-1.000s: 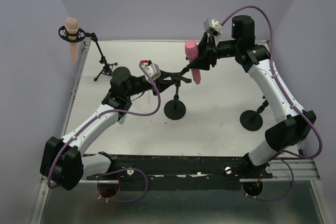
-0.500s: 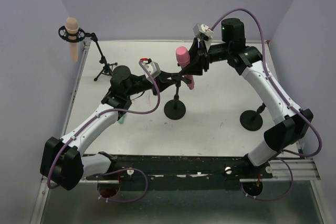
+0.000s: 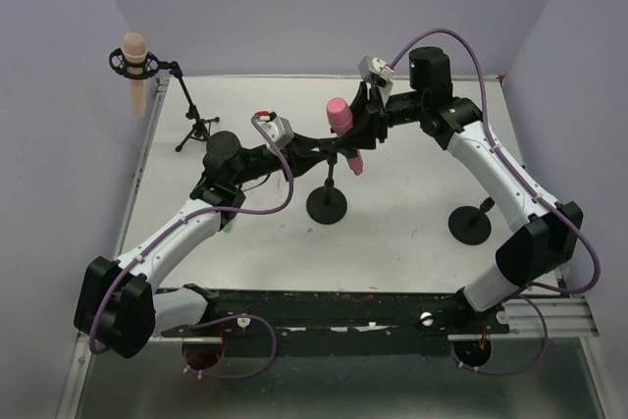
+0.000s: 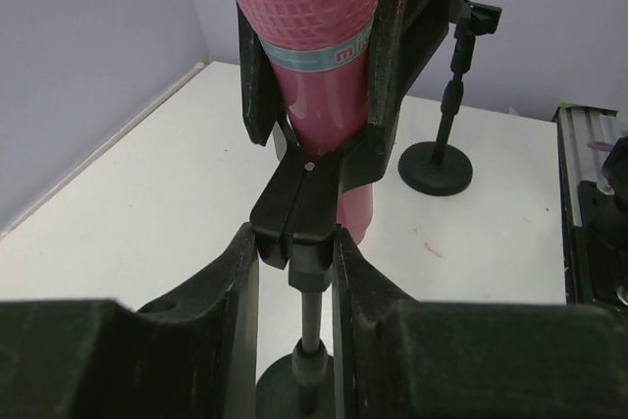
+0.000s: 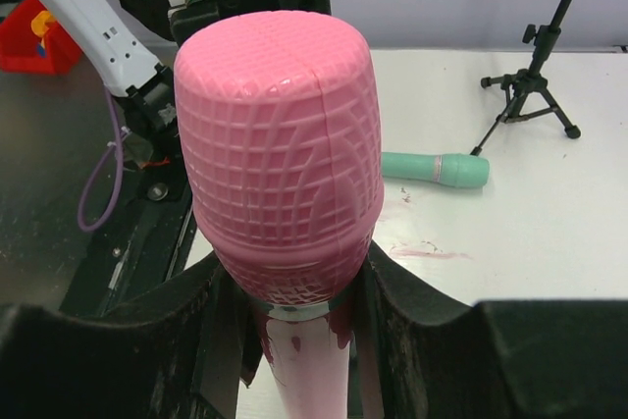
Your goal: Attach the microphones to the stand
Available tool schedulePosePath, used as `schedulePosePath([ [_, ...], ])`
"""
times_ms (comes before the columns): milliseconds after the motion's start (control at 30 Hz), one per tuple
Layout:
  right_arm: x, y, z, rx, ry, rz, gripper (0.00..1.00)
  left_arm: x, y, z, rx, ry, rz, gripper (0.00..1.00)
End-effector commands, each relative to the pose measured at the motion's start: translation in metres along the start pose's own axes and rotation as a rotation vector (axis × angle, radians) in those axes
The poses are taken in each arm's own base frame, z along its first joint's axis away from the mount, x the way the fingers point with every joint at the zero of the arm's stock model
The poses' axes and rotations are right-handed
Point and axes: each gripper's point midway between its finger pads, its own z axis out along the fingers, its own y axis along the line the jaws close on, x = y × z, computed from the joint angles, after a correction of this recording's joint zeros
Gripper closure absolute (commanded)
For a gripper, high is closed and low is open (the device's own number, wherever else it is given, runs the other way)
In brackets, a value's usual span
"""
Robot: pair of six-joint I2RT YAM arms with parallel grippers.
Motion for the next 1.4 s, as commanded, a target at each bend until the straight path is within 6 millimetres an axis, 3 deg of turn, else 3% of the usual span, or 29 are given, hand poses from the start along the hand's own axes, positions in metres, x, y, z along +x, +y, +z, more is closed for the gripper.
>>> schedulePosePath([
  [0, -0.007, 0.010, -0.001, -0.012, -0.021, -0.020, 0.79, -0.010, -0.012, -0.003, 0.023, -0.053, -0.041, 0.93],
  [400, -0.009, 0.012, 0.000, -0.002, -0.049, 0.013, 0.76, -0.012, -0.019, 0.000, -0.006, -0.063, -0.069, 0.92],
  [633, -0.011, 0.021, -0.003, -0.006, -0.067, 0.026, 0.74, -0.011, -0.021, 0.001, -0.040, -0.066, -0.089, 0.86],
  [1033, -0.012, 0.025, -0.012, 0.016, -0.073, 0.026, 0.70, -0.019, -0.023, -0.004, -0.074, -0.084, -0.123, 0.32],
  [1200, -0.008, 0.029, -0.011, -0.004, -0.082, 0.043, 0.66, -0.024, -0.026, -0.007, -0.076, -0.096, -0.129, 0.20],
  [1367, -0.007, 0.032, -0.012, -0.005, -0.084, 0.051, 0.50, -0.029, -0.030, -0.014, -0.080, -0.103, -0.110, 0.12],
])
